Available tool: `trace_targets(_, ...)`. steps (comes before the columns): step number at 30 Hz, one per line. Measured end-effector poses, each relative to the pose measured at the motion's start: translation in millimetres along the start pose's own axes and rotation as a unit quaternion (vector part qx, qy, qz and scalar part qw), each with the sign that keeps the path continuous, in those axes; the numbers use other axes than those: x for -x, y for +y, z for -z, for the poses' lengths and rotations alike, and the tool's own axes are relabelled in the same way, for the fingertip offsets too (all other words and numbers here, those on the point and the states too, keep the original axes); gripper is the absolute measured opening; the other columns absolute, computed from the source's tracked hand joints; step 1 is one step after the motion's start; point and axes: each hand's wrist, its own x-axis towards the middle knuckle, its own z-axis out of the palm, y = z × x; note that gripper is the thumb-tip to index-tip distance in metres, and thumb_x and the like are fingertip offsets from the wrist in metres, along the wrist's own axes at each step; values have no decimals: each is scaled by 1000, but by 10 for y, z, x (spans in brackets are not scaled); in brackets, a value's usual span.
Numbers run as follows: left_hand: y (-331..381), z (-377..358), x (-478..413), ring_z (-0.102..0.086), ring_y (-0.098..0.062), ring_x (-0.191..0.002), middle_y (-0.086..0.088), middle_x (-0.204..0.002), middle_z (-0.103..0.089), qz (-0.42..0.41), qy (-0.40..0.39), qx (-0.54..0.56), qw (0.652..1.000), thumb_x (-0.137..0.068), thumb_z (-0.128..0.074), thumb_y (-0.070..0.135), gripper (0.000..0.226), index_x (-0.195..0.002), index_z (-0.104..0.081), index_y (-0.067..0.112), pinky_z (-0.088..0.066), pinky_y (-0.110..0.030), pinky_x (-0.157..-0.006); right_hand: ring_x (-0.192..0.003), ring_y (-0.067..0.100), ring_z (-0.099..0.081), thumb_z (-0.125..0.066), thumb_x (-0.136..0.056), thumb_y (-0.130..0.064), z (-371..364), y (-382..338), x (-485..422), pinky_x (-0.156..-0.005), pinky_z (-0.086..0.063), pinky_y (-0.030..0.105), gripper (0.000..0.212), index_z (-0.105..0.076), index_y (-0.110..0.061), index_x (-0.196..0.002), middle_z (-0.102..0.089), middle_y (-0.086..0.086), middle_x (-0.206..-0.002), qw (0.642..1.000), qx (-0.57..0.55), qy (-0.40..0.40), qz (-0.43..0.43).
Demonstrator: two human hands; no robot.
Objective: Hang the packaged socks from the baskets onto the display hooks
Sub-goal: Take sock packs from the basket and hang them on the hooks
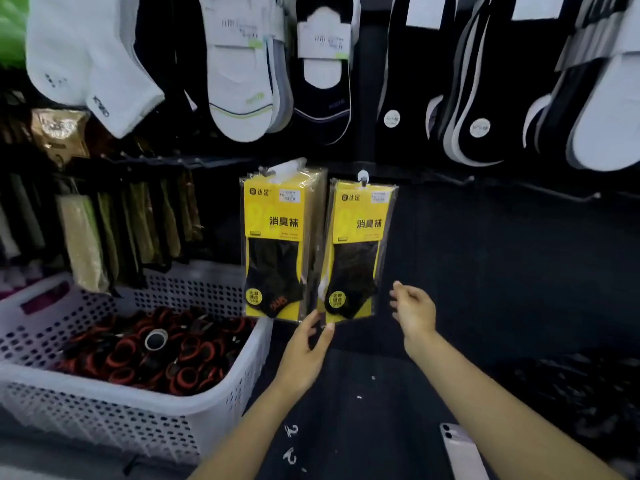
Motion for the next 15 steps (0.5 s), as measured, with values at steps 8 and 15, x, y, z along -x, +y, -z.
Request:
trace_targets(8, -866, -492, 881, -46, -10, -126, 3, -142, -44, 58, -142, -152, 976, -93, -54, 39, 60, -145, -33, 17, -36, -16, -100, -85, 25, -63, -51, -97, -9, 964, 1459, 782, -76, -51, 31, 14, -62, -2, -97, -67, 11, -98, 975, 80, -120, -172)
trace_targets(15, -1919, -739, 1817, -53, -22, -122, -11, -134, -55, 248, -188, -174, 934, -94, -57, 29, 46, -132, -50, 4, -39, -20, -99, -73, 16, -55, -59, -92, -9, 1783, 2672, 1378, -55, -40, 15, 10, -63, -2, -98, -61, 15, -96, 894, 259, -226, -287)
